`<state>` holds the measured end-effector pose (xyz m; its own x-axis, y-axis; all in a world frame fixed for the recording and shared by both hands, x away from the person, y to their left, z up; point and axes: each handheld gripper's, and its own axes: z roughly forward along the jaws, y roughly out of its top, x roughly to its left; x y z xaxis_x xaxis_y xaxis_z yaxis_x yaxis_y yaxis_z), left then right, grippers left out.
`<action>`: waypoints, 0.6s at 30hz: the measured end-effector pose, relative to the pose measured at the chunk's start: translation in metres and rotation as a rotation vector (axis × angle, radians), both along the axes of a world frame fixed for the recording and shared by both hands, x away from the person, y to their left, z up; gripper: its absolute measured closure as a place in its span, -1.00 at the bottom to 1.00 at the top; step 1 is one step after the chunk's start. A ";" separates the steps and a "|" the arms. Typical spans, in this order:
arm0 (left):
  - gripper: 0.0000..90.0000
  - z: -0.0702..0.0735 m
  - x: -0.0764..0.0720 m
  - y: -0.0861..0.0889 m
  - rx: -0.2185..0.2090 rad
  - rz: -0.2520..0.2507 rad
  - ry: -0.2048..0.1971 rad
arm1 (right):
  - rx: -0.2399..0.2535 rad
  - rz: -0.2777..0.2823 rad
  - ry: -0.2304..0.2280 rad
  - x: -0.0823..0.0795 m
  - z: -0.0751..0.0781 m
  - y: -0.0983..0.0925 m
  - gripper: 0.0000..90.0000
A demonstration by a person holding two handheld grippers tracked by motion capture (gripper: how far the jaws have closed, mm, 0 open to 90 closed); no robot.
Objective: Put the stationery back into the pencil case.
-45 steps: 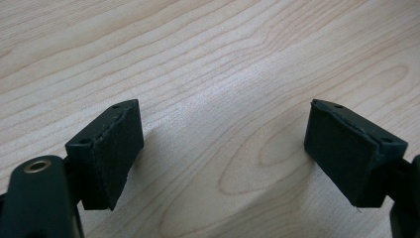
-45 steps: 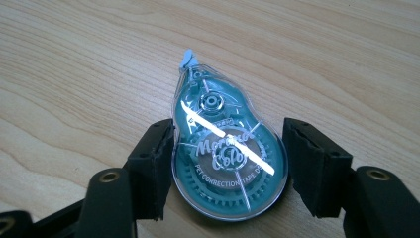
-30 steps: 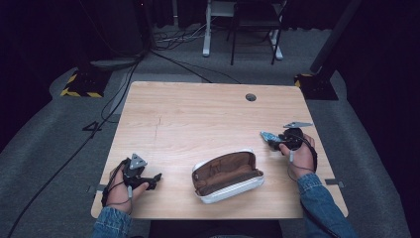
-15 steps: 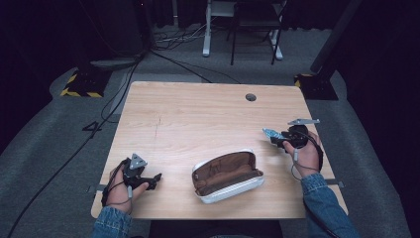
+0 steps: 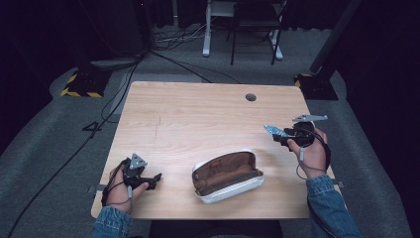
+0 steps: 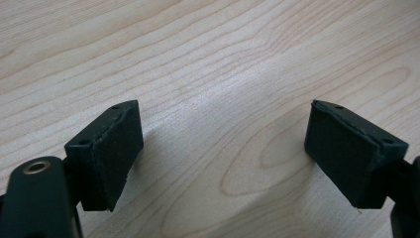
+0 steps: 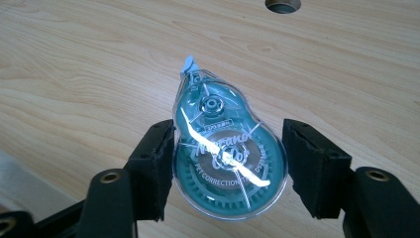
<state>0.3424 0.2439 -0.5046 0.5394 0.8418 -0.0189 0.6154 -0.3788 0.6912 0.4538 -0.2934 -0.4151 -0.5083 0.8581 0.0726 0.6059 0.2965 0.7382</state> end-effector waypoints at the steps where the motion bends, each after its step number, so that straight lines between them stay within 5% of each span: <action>1: -0.66 0.000 0.000 0.000 0.000 0.000 0.000 | 0.000 0.006 -0.002 -0.001 0.002 0.000 -0.11; 18: -0.66 0.000 0.000 0.000 0.000 0.000 0.000 | -0.022 0.097 0.016 -0.029 0.038 0.025 -0.11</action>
